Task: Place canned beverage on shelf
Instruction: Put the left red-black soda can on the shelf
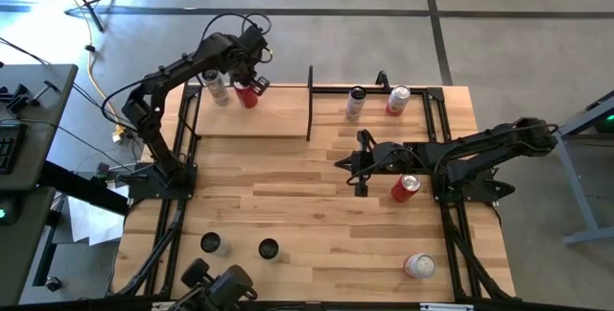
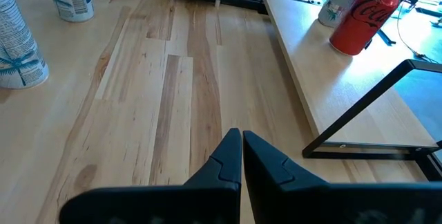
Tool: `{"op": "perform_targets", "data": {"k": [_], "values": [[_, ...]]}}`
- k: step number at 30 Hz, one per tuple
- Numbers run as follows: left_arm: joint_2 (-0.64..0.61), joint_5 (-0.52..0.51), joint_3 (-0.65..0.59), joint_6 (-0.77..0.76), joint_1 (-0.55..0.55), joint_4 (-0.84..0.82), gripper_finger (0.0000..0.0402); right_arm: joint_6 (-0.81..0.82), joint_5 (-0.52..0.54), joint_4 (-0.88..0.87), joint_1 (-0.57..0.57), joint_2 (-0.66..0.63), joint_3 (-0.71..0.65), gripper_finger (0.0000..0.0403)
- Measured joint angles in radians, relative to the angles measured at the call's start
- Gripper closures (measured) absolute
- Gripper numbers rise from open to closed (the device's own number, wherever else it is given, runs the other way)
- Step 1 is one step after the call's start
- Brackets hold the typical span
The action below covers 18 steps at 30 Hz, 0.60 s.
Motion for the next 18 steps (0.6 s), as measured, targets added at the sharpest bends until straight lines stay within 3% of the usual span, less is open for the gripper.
{"op": "perform_targets", "data": {"k": [9, 13, 18], "values": [[0.0, 0.071, 0.001, 0.238, -0.038, 0.004, 0.0401, 0.0, 0.0, -0.001, 0.0, 0.0, 0.0, 0.0403], [0.0, 0.057, 0.001, 0.359, -0.069, -0.011, 0.0401, 0.0, 0.0, -0.005, 0.0, 0.0, 0.0, 0.0403], [0.0, -0.004, 0.001, 0.404, -0.088, -0.013, 0.0401, 0.0, 0.0, -0.007, 0.0, 0.0, 0.0, 0.0403]]}}
